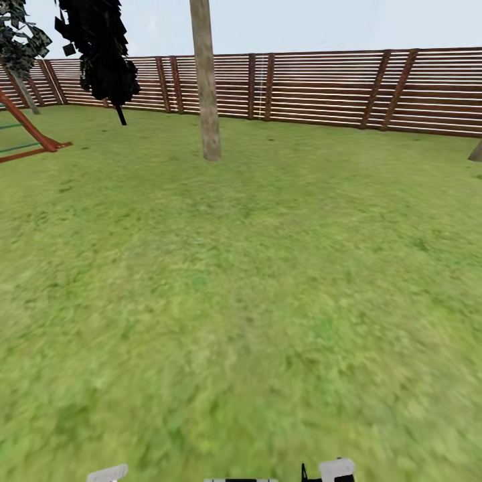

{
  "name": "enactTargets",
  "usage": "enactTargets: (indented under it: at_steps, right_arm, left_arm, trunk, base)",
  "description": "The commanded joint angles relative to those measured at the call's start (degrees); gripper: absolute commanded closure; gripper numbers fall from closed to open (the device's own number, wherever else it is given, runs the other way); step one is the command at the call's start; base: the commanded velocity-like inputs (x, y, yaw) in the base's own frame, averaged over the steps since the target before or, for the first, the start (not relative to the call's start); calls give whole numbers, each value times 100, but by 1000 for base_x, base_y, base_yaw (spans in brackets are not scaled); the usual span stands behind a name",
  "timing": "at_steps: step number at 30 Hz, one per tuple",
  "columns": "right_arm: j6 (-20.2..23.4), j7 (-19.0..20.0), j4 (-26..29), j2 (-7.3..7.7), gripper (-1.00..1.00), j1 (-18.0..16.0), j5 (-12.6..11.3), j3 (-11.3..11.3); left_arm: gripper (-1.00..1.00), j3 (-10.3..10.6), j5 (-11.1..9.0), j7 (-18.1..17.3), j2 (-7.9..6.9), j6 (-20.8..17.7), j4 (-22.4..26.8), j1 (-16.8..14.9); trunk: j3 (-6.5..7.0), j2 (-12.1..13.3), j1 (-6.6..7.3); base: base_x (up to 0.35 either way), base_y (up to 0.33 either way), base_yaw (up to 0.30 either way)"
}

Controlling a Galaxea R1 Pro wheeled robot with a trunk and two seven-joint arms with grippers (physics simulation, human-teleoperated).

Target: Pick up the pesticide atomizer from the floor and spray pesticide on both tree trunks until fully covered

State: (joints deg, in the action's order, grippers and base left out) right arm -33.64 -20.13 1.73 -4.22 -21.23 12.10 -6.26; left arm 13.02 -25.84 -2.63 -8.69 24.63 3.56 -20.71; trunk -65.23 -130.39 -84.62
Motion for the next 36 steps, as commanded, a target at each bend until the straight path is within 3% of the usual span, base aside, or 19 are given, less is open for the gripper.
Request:
enactTargets:
  at_steps: [1, 7, 36]
  right_arm:
    - [0, -61, 0, -62, -100, -4, 16, -35]
    - [-11, -62, 44, -146, -100, -4, 3, -17]
    - [-13, -62, 47, -149, -100, -4, 3, -15]
  left_arm:
    - [100, 34, -61, -27, -1, 12, -5, -3]
    - [100, 34, -59, -28, -1, 9, -5, -3]
    - [100, 34, -56, -29, 0, 15, -5, -3]
  trunk:
    - [-4, -1, -3]
    - [-4, -1, -3]
    - [-4, -1, -3]
  base:
    - [336, 94, 0]
    - [336, 94, 0]
    - [336, 94, 0]
